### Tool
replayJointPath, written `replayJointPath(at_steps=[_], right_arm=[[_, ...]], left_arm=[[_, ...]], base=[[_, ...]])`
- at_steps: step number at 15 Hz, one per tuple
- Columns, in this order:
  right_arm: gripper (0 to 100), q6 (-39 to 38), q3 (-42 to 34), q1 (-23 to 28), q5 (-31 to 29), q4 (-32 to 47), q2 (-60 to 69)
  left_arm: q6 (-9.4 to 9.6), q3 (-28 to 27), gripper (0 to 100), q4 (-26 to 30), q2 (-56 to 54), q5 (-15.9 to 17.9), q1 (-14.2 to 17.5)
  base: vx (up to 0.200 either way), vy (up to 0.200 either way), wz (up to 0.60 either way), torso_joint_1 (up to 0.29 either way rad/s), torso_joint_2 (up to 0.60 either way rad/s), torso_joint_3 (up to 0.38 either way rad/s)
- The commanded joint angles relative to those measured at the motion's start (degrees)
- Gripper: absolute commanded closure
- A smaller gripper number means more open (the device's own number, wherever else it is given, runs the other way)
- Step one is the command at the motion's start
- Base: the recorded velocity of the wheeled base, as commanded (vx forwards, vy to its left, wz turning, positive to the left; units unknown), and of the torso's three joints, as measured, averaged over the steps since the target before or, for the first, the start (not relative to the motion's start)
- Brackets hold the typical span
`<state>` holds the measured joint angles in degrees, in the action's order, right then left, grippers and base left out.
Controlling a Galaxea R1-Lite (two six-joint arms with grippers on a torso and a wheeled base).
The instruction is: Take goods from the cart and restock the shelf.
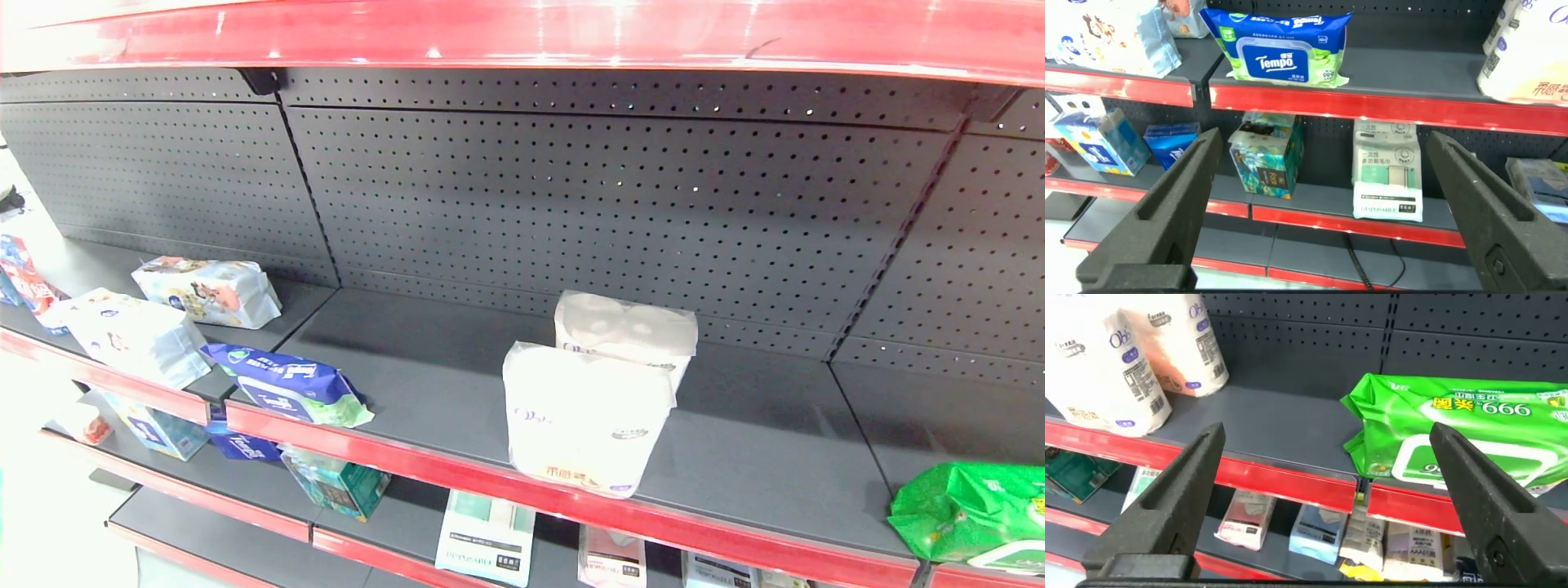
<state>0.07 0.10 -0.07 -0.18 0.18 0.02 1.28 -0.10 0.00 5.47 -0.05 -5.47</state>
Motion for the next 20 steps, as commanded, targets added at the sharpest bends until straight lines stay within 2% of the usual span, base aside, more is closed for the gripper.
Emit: replayJointPath(at_steps=[1, 4, 6, 18, 20], right_arm=[[0, 0.0, 0.0, 0.0, 0.0, 0.0, -0.1], [0, 0.0, 0.0, 0.0, 0.0, 0.0, -0.1], [0, 0.0, 0.0, 0.0, 0.0, 0.0, -0.1], [0, 0.3, 0.0, 0.0, 0.0, 0.0, -0.1], [0, 0.3, 0.0, 0.0, 0.0, 0.0, -0.1]], left_arm=[[-0.14, 0.0, 0, 0.0, 0.2, -0.1, 0.0], [-0.23, 0.0, 0, 0.1, 0.2, -0.1, 2.6], [-0.23, 0.0, 0, 0.1, 0.1, -0.1, 2.5], [-0.05, 0.0, 0, 0.1, 0.2, 0.0, 1.0], [-0.23, 0.0, 0, 0.1, 0.1, 0.0, 0.3]], base=[[0.0, 0.0, 0.0, 0.0, 0.0, 0.0], [0.0, 0.0, 0.0, 0.0, 0.0, 0.0], [0.0, 0.0, 0.0, 0.0, 0.0, 0.0], [0.0, 0.0, -0.6, 0.004, 0.0, 0.002], [0.0, 0.0, 0.0, 0.0, 0.0, 0.0]])
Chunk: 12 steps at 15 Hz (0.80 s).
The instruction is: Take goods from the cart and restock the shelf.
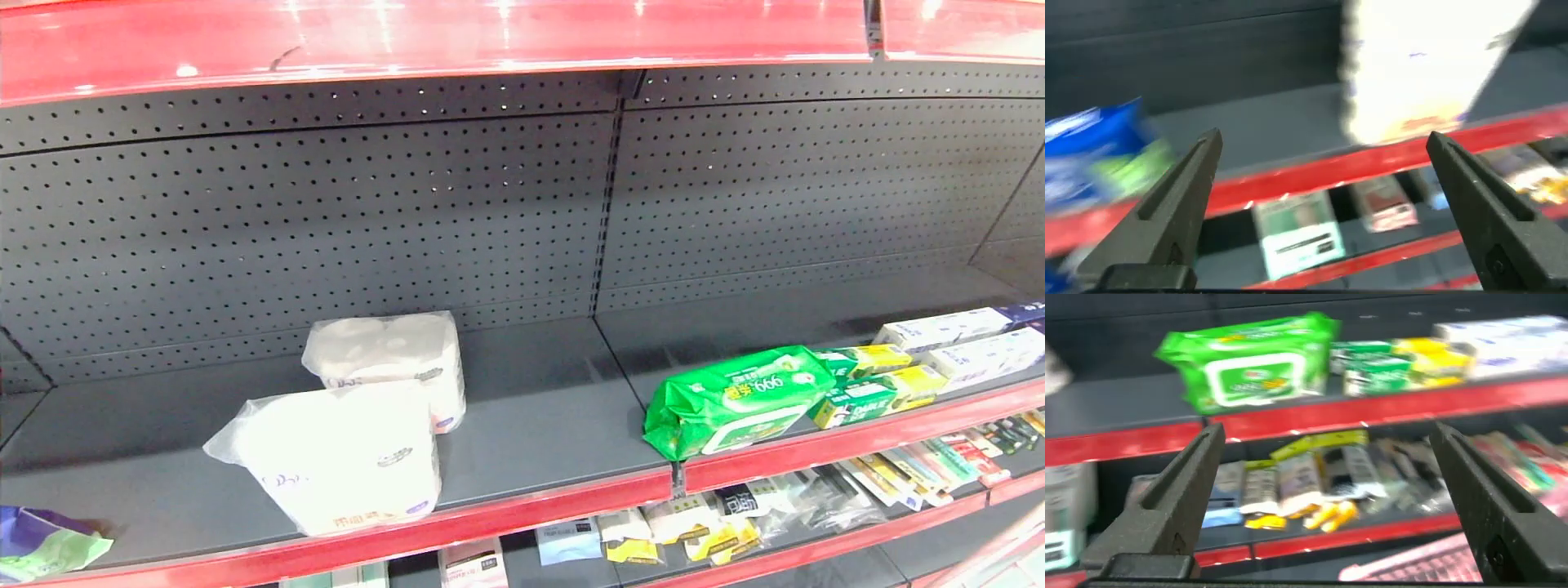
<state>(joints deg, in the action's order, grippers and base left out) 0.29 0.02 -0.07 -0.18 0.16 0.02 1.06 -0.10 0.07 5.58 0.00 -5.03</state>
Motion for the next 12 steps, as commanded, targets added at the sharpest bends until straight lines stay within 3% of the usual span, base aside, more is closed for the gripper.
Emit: replayJointPath(at_steps=[1, 2, 3, 4, 5, 7, 8, 9, 12], right_arm=[[0, 0.1, 0.0, 0.0, 0.0, 0.0, -0.1], [0, 0.0, 0.1, 0.0, 0.0, 0.0, -0.1], [0, 0.0, 0.0, 0.0, 0.0, 0.0, -0.1], [0, 0.0, 0.1, 0.0, 0.0, 0.0, -0.1], [0, 0.0, 0.1, 0.0, 0.1, 0.0, -0.1], [0, -0.1, 0.0, 0.0, 0.1, 0.0, -0.1], [0, -0.1, 0.1, 0.0, 0.1, 0.0, -0.1], [0, -0.2, 0.0, 0.0, 0.1, 0.0, -0.1], [0, -0.2, 0.0, 0.0, 0.0, 0.0, -0.1]], left_arm=[[-0.18, 0.0, 0, 0.0, 0.0, 0.0, -0.2], [-0.09, -0.1, 0, -0.2, 0.0, 0.2, -0.2], [-0.8, -6.3, 0, -1.7, 3.2, -0.3, -0.5], [-7.83, -18.3, 0, -2.4, 16.9, -1.4, -0.5], [-13.72, -27.8, 0, -3.2, 25.7, -3.2, 0.2], [-12.49, -30.8, 0, -3.2, 32.2, -6.0, 1.2], [-8.97, -28.8, 0, -2.4, 33.9, -9.0, 3.2], [-7.3, -25.0, 0, -1.8, 35.6, -10.5, 6.3], [-7.39, -21.8, 0, -1.8, 42.6, -10.4, 7.7]], base=[[0.0, 0.0, 0.0, 0.0, 0.0, 0.0], [0.0, 0.0, 0.0, 0.0, 0.0, 0.0], [0.0, 0.0, 0.0, 0.0, 0.0, 0.0], [0.0, 0.0, 0.0, 0.0, 0.0, 0.0], [0.0, 0.0, 0.0, 0.0, 0.0, 0.0], [0.0, 0.0, 0.0, 0.0, 0.0, 0.0], [0.0, 0.0, 0.0, 0.0, 0.0, 0.0], [0.0, 0.0, 0.0, 0.0, 0.0, 0.0], [0.0, 0.0, 0.0, 0.0, 0.0, 0.0]])
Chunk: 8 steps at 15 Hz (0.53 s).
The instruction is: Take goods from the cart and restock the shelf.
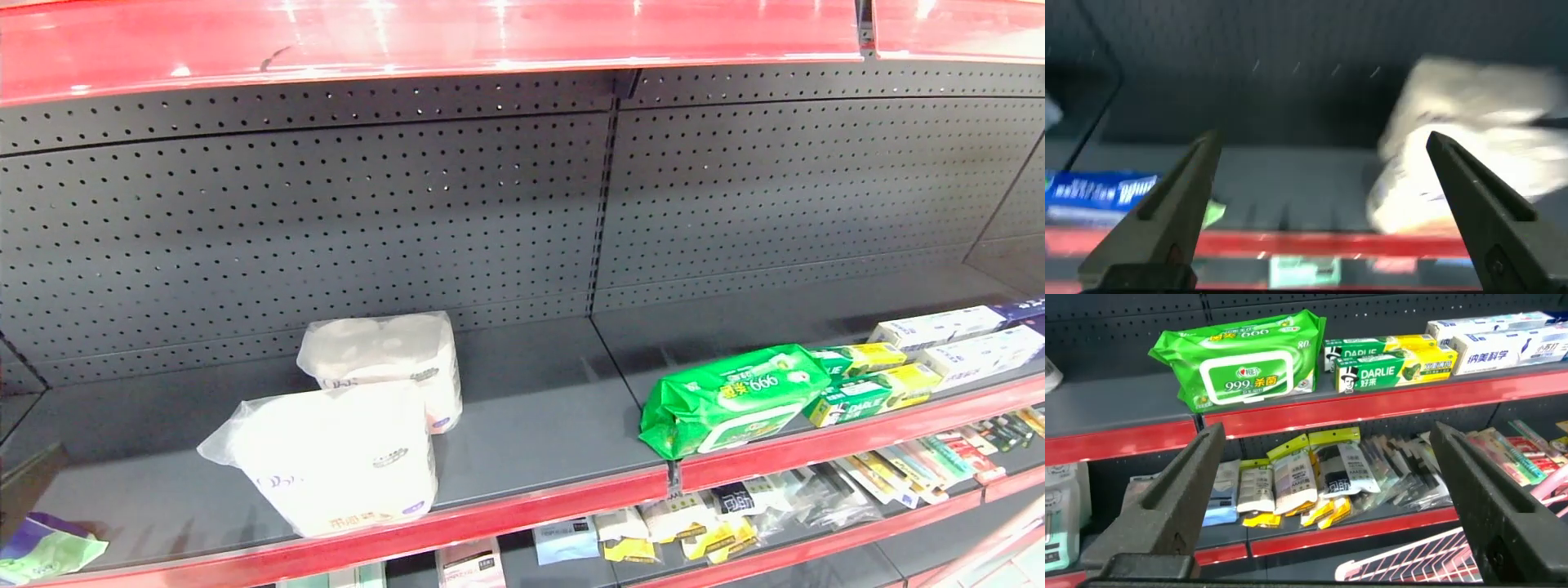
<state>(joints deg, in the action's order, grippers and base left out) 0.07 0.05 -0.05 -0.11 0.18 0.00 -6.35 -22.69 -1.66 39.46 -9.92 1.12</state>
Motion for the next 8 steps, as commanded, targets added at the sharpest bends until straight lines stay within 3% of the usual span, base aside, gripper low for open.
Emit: replayJointPath(at_steps=[1, 5, 8], right_arm=[[0, 0.0, 0.0, 0.0, 0.0, 0.0, -0.1], [0, 0.0, 0.0, 0.0, 0.0, 0.0, -0.1], [0, 0.0, 0.0, 0.0, 0.0, 0.0, -0.1]], left_arm=[[0.2, 0.7, 0, -0.4, 11.5, -0.4, 1.6], [0.2, 1.0, 0, -0.4, 19.8, 0.1, 1.6], [0.11, 1.0, 0, -1.1, 24.7, 4.1, 1.6]], base=[[0.0, 0.0, 0.0, 0.0, 0.0, 0.0], [0.0, 0.0, 0.0, 0.0, 0.0, 0.0], [0.0, 0.0, 0.0, 0.0, 0.0, 0.0]])
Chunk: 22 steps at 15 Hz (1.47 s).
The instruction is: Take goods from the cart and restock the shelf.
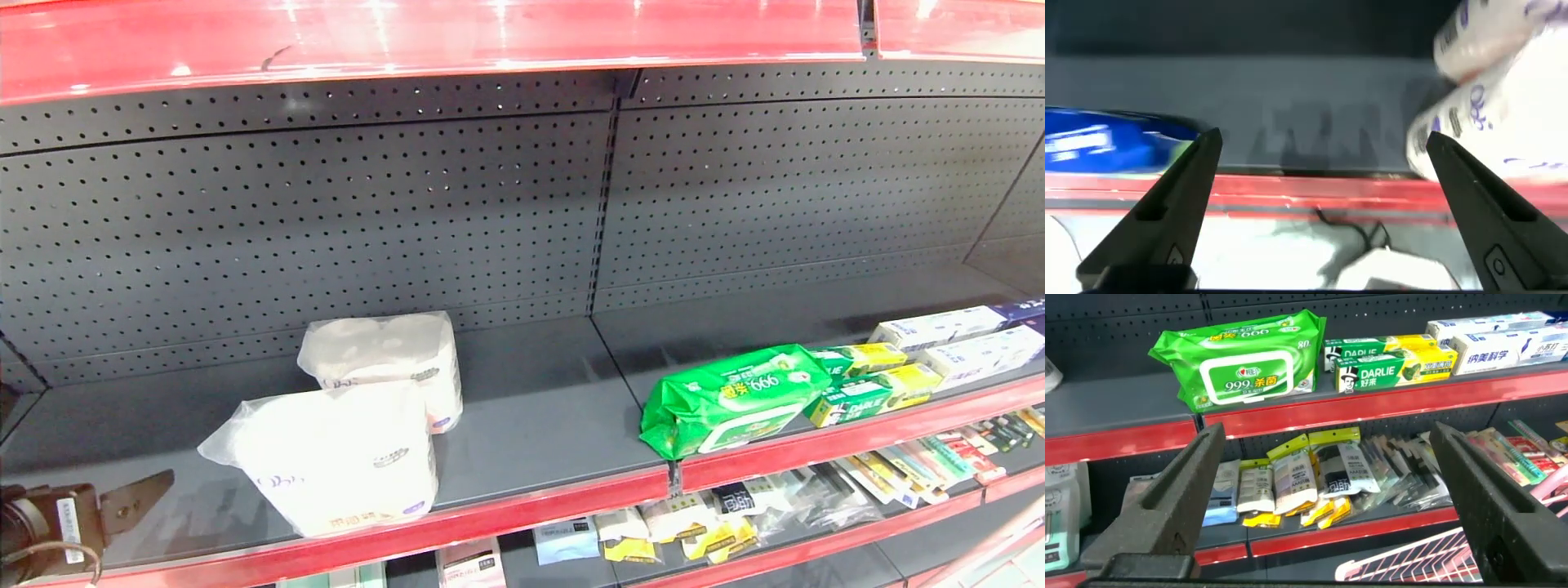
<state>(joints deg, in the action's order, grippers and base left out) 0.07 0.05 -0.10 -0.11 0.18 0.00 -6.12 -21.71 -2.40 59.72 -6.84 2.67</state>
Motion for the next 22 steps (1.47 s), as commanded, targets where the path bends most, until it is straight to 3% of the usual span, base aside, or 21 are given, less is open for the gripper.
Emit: replayJointPath(at_steps=[1, 6, 11, 22], right_arm=[[0, 0.0, 0.0, 0.0, 0.0, 0.0, -0.1], [0, 0.0, 0.0, 0.0, -0.1, 0.0, -0.1], [0, 0.0, 0.0, 0.0, 0.0, 0.0, -0.1], [0, 0.0, 0.0, 0.0, -0.1, 0.0, -0.1]], left_arm=[[-0.21, -0.1, 0, -0.6, 5.5, 1.4, 0.1], [-0.03, -1.8, 0, -0.7, 10.2, 1.4, 0.1], [0.23, -1.5, 0, -4.1, 16.0, 1.0, 2.9], [0.76, -1.3, 0, -7.3, 28.1, 1.6, 3.4]], base=[[0.0, 0.0, 0.0, 0.0, 0.0, 0.0], [0.0, 0.0, 0.0, 0.0, 0.0, 0.0], [0.0, 0.0, 0.0, 0.0, 0.0, 0.0], [0.0, 0.0, 0.0, 0.0, 0.0, 0.0]])
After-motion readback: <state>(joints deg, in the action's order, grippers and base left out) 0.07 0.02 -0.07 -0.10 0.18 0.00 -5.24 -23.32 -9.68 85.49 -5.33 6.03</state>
